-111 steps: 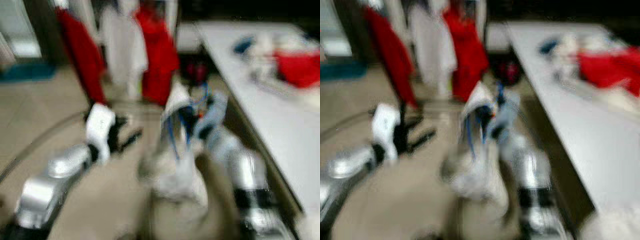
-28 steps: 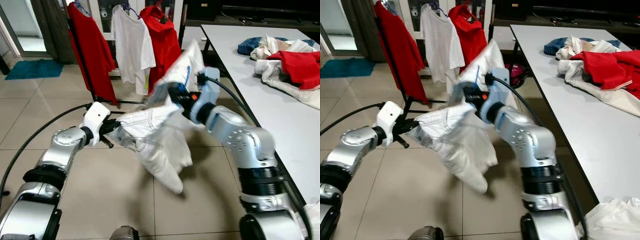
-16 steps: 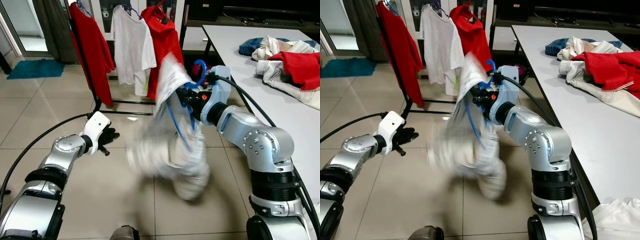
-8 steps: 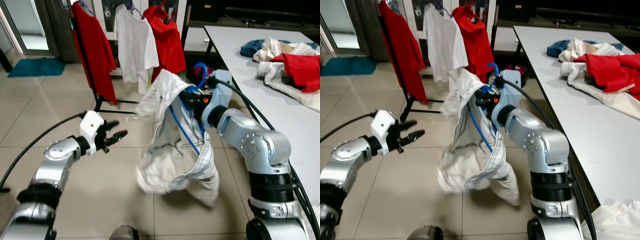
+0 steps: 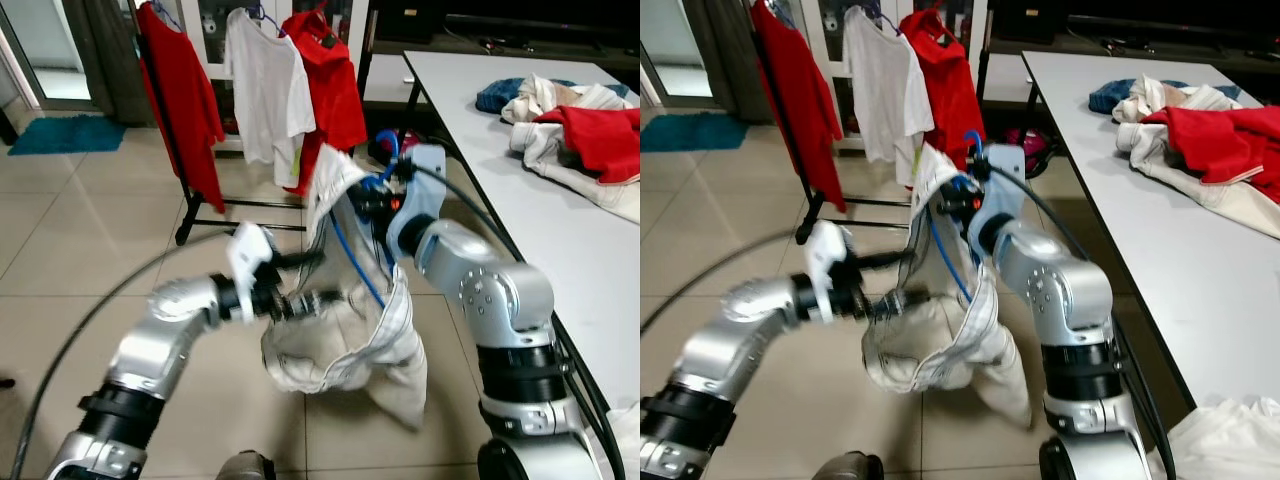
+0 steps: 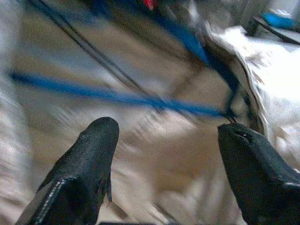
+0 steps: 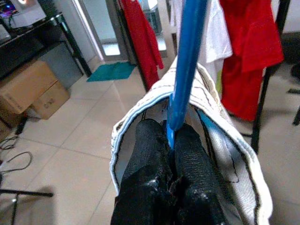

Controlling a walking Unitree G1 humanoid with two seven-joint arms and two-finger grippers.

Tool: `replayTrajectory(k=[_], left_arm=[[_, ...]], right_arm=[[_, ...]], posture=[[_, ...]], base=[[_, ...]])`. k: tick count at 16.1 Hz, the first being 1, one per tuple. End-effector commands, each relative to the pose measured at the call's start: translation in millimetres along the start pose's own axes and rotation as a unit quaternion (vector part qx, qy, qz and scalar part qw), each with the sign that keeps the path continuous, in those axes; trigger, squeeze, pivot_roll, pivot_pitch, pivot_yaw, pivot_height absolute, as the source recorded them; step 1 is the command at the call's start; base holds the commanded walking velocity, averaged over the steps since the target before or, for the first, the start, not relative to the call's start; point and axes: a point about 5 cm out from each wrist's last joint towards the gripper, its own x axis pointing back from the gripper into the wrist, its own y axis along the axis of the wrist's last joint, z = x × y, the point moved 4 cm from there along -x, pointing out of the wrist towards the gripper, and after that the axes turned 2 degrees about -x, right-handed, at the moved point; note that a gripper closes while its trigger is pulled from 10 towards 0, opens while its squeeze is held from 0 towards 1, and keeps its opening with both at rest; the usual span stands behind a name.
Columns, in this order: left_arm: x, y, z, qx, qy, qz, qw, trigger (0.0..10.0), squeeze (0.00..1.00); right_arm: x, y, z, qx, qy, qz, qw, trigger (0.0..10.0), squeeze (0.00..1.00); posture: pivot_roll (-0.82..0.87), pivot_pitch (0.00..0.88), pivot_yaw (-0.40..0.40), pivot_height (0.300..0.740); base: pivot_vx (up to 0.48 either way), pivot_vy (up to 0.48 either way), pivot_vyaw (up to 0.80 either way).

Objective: Hang hanger

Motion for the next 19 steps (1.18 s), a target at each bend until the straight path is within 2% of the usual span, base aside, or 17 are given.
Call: replayTrajectory(k=[1, 2, 3, 4, 5, 8, 12, 14, 16, 17, 18, 19], left_arm=[[-11.9, -9.6, -2.5, -0.010, -0.040, 0.044, 0.998, 10.0, 0.94], [-15.5, -16.8, -5.8, 0.003, -0.065, 0.068, 0.996, 10.0, 0.77], [-16.6, -19.0, -6.7, 0.004, -0.074, 0.077, 0.994, 10.0, 0.17], [-17.8, -18.9, -9.6, 0.016, -0.093, 0.081, 0.992, 10.0, 0.16], [-18.7, -16.0, -12.7, 0.025, -0.113, 0.075, 0.990, 10.0, 0.00], [-25.5, 2.6, -11.4, 0.058, -0.128, 0.012, 0.990, 10.0, 0.00], [-26.9, 10.5, -15.6, 0.101, -0.149, -0.020, 0.984, 10.0, 0.00], [-27.0, 3.5, -21.0, 0.108, -0.163, -0.002, 0.981, 10.0, 0.00], [-26.0, 4.9, -26.2, 0.120, -0.183, -0.004, 0.976, 10.0, 0.00], [-24.9, 5.4, -28.6, 0.115, -0.191, 0.004, 0.975, 10.0, 0.00], [-24.8, -3.3, -26.1, 0.084, -0.178, 0.036, 0.980, 10.0, 0.00], [-24.8, -7.5, -24.3, 0.072, -0.171, 0.049, 0.981, 10.0, 0.00]], right_arm=[[-2.6, 18.7, 12.5, 0.010, 0.013, -0.031, 0.999, 10.0, 0.00], [-4.0, 20.9, 16.8, 0.011, 0.016, -0.032, 0.999, 10.0, 0.00], [-4.6, 22.5, 19.1, 0.012, 0.018, -0.034, 0.999, 10.0, 0.00], [-5.7, 24.6, 22.1, 0.014, 0.020, -0.036, 0.999, 10.0, 0.00], [-6.1, 26.4, 24.6, 0.016, 0.022, -0.038, 0.999, 10.0, 0.00], [-7.3, 26.8, 26.0, 0.017, 0.021, -0.038, 0.999, 10.0, 0.00], [-9.0, 25.0, 24.3, 0.018, 0.019, -0.034, 0.999, 10.0, 0.00], [-10.2, 25.1, 25.1, 0.019, 0.021, -0.033, 0.999, 10.0, 0.00], [-11.3, 25.1, 26.0, 0.018, 0.023, -0.033, 0.999, 10.0, 0.00], [-11.7, 25.1, 25.7, 0.018, 0.023, -0.032, 0.999, 10.0, 0.00], [-11.8, 24.9, 25.4, 0.016, 0.022, -0.032, 0.999, 10.0, 0.00], [-12.0, 24.9, 25.3, 0.016, 0.022, -0.032, 0.999, 10.0, 0.00]], posture=[[-0.11, 0.000, -0.044, 0.740], [-0.11, 0.000, -0.041, 0.740], [-0.12, 0.000, -0.030, 0.740], [-0.13, 0.000, -0.022, 0.740], [-0.13, 0.000, -0.022, 0.740], [-0.15, 0.000, -0.010, 0.740], [-0.14, 0.000, -0.013, 0.740], [-0.14, 0.000, -0.016, 0.740], [-0.14, 0.000, -0.015, 0.740], [-0.14, 0.000, -0.017, 0.740], [-0.14, 0.000, -0.017, 0.740], [-0.14, 0.000, -0.018, 0.740]], base=[[0.000, 0.000, 0.00], [0.000, 0.000, 0.00], [0.000, 0.000, 0.00], [0.000, 0.000, 0.00], [0.000, 0.000, 0.00], [0.000, 0.000, 0.00], [0.000, 0.000, 0.00], [0.000, 0.000, 0.00], [0.000, 0.000, 0.00], [0.000, 0.000, 0.00], [0.000, 0.000, 0.00], [0.000, 0.000, 0.00]])
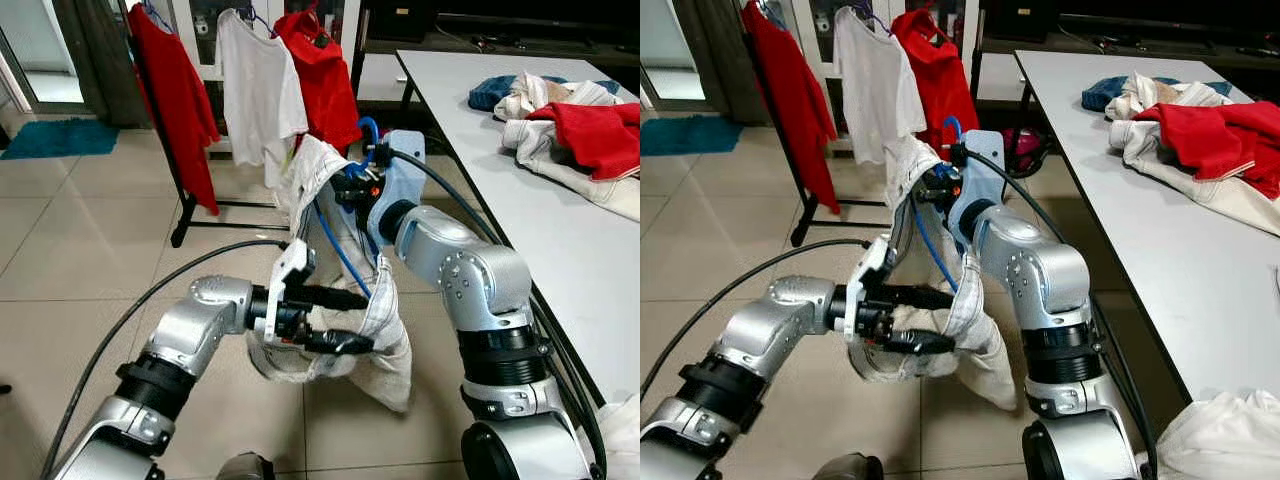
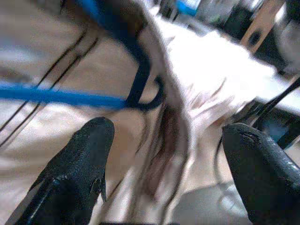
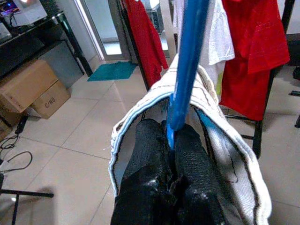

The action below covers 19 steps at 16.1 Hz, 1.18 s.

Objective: Hang hanger

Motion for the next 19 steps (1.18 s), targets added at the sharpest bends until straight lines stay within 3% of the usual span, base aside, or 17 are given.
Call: replayTrajectory(k=[1, 2, 3, 4, 5, 6, 13, 19], left_arm=[[-1.3, -3.4, 2.1, -0.014, 0.007, 0.021, 1.000, 10.0, 0.00], [-0.6, -7.9, 9.7, -0.036, 0.034, 0.035, 0.998, 0.0, 0.00], [-0.9, -6.3, 17.1, -0.053, 0.062, 0.032, 0.996, 0.0, 0.00], [-1.3, -8.4, 24.2, -0.070, 0.088, 0.045, 0.993, 0.0, 0.00], [-1.6, -8.8, 26.7, -0.075, 0.097, 0.046, 0.991, 0.0, 0.00], [-2.8, -8.1, 27.3, -0.076, 0.098, 0.038, 0.992, 0.0, 0.00], [-18.7, -19.6, 21.6, -0.078, 0.069, 0.037, 0.994, 0.0, 0.00], [-19.9, -18.8, 22.6, -0.078, 0.071, 0.022, 0.994, 0.0, 0.00]], right_arm=[[1.6, 22.4, 7.7, 0.011, 0.013, -0.040, 0.999, 10.0, 0.00], [1.6, 22.7, 8.7, 0.006, 0.017, -0.042, 0.999, 10.0, 0.00], [1.9, 23.4, 9.7, 0.002, 0.020, -0.043, 0.999, 9.1, 0.00], [1.9, 25.2, 10.7, -0.004, 0.024, -0.047, 0.999, 2.7, 0.00], [1.9, 25.5, 10.7, -0.004, 0.024, -0.047, 0.999, 2.7, 0.00], [2.1, 25.6, 10.6, -0.006, 0.024, -0.048, 0.999, 0.0, 0.00], [2.8, 25.8, 8.6, -0.011, 0.020, -0.049, 0.999, 0.0, 0.00], [3.0, 24.4, 7.5, -0.010, 0.019, -0.047, 0.999, 0.0, 0.00]], posture=[[-0.14, 0.000, -0.018, 0.740], [-0.14, 0.000, -0.017, 0.740], [-0.14, 0.000, -0.017, 0.740], [-0.14, 0.000, -0.016, 0.740], [-0.14, 0.000, -0.016, 0.740], [-0.14, 0.000, -0.013, 0.740], [-0.15, 0.000, -0.016, 0.740], [-0.15, 0.000, -0.019, 0.740]], base=[[0.000, 0.000, 0.00], [0.000, 0.000, 0.00], [0.000, 0.000, 0.00], [0.000, 0.000, 0.00], [0.000, 0.000, 0.00], [0.000, 0.000, 0.00], [0.000, 0.000, 0.00], [0.000, 0.000, 0.00]])
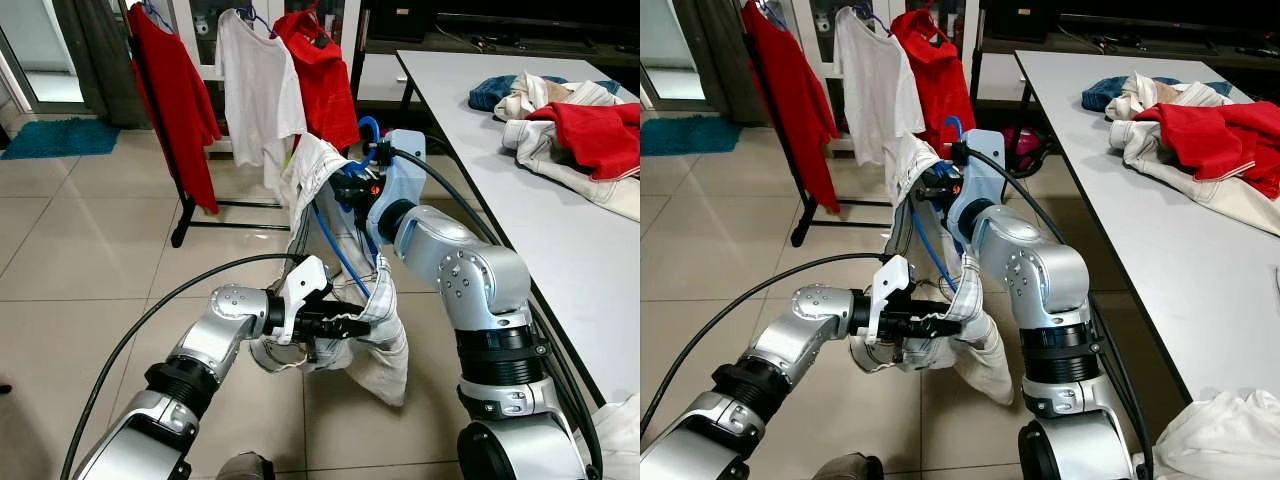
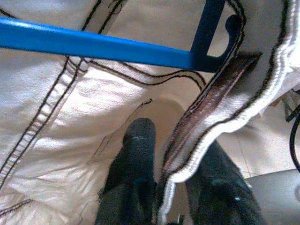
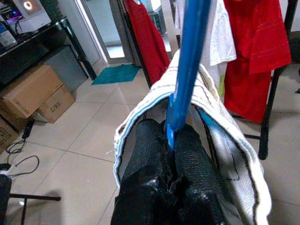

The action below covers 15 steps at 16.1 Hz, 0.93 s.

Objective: Hang hanger

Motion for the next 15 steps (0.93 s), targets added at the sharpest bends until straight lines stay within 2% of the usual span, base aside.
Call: replayTrajectory(k=[1, 6, 8, 11, 12, 15], left_arm=[[0.0, 4.3, 1.7, -0.005, 0.000, -0.009, 1.000, 0.0, 0.00], [2.1, 5.7, 0.6, 0.004, -0.003, -0.019, 1.000, 0.0, 0.00], [5.3, 6.0, -2.1, -0.006, -0.011, -0.015, 1.000, 0.0, 0.00], [19.2, 18.4, -10.3, -0.033, -0.027, -0.013, 0.999, 0.0, 0.00], [29.9, 30.0, -14.1, -0.045, -0.027, -0.021, 0.998, 0.0, 0.00], [49.9, 47.6, -18.7, -0.066, -0.017, -0.026, 0.997, 0.0, 0.00]], right_arm=[[3.0, 23.0, 6.7, 0.007, 0.015, -0.042, 0.999, 0.0, 0.00], [2.0, 22.2, 6.2, 0.009, 0.015, -0.039, 0.999, 0.0, 0.00], [1.8, 21.5, 4.6, 0.018, 0.010, -0.038, 0.999, 0.0, 0.00], [0.9, 15.4, -8.8, 0.052, -0.012, -0.034, 0.998, 0.0, 0.00], [-0.8, 6.6, -20.8, 0.075, -0.030, -0.023, 0.996, 0.0, 0.00], [-2.9, -15.4, -38.8, 0.120, -0.047, 0.009, 0.992, 0.0, 0.00]], posture=[[-0.15, 0.000, -0.019, 0.740], [-0.15, 0.000, -0.024, 0.740], [-0.15, 0.000, -0.023, 0.740], [-0.15, 0.000, -0.012, 0.740], [-0.15, 0.000, -0.015, 0.740], [-0.13, 0.000, -0.021, 0.740]], base=[[0.000, 0.000, 0.00], [0.000, 0.000, 0.00], [0.000, 0.000, 0.00], [0.000, 0.000, 0.00], [0.000, 0.000, 0.00], [0.000, 0.000, 0.00]])
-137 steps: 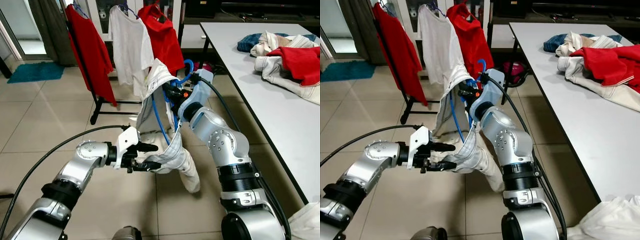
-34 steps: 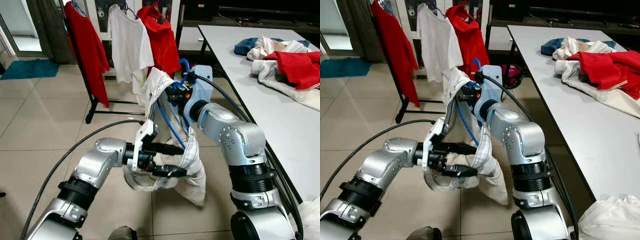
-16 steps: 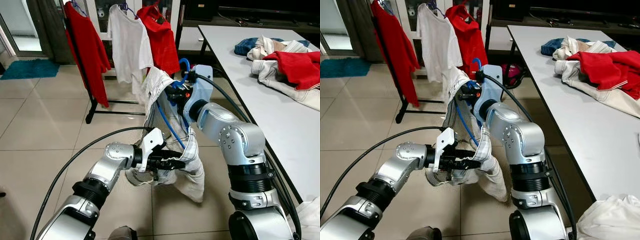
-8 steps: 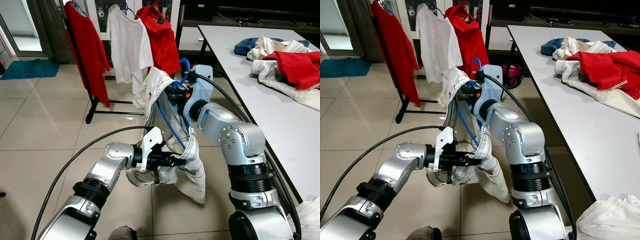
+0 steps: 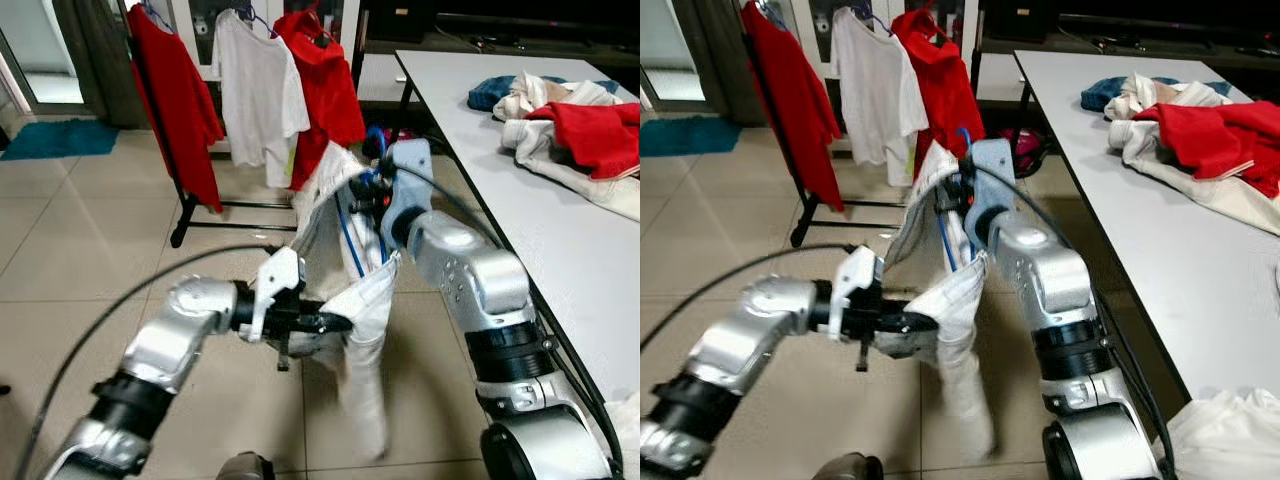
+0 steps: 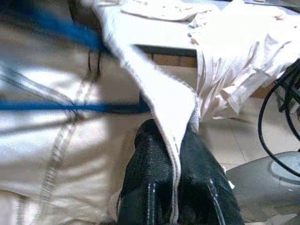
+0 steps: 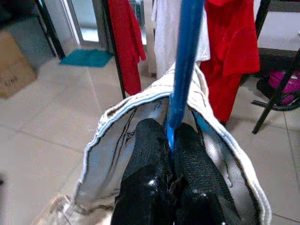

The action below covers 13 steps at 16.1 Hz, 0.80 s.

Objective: Hang hanger

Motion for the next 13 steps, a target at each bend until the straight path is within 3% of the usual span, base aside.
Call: replayTrajectory(k=[1, 6, 7, 10, 12, 13], left_arm=[[9.8, 17.3, 3.4, -0.018, 0.014, -0.021, 1.000, 0.0, 0.00], [43.1, 35.6, 21.4, -0.039, 0.077, -0.007, 0.996, 0.0, 0.00], [55.1, 40.0, 28.8, -0.048, 0.098, 0.004, 0.994, 0.0, 0.00], [86.3, 55.5, 47.0, -0.082, 0.151, 0.023, 0.985, 0.0, 0.00], [93.8, 63.2, 52.6, -0.101, 0.170, 0.020, 0.980, 0.0, 0.00], [97.7, 76.0, 55.2, -0.118, 0.184, -0.001, 0.976, 0.0, 0.00]], right_arm=[[0.5, -2.5, -5.1, 0.026, -0.001, -0.005, 1.000, 0.0, 0.00], [-1.3, -23.6, -6.8, 0.065, 0.017, 0.014, 0.998, 0.0, 0.00], [0.5, -25.9, -8.1, 0.068, 0.022, 0.014, 0.997, 0.0, 0.00], [6.9, -28.2, -18.6, 0.079, 0.027, 0.014, 0.996, 0.0, 0.00], [9.9, -29.3, -23.4, 0.085, 0.028, 0.016, 0.996, 0.0, 0.00], [13.3, -35.9, -34.6, 0.097, 0.016, 0.029, 0.995, 0.0, 0.00]], posture=[[-0.13, 0.000, -0.021, 0.740], [-0.11, 0.000, -0.029, 0.740], [-0.11, 0.000, -0.029, 0.740], [-0.11, 0.000, -0.027, 0.740], [-0.12, 0.000, -0.020, 0.740], [-0.12, 0.000, -0.021, 0.740]], base=[[0.000, 0.000, 0.00], [0.000, 0.000, 0.00], [0.000, 0.000, 0.00], [0.000, 0.000, 0.00], [0.000, 0.000, 0.00], [0.000, 0.000, 0.00]])
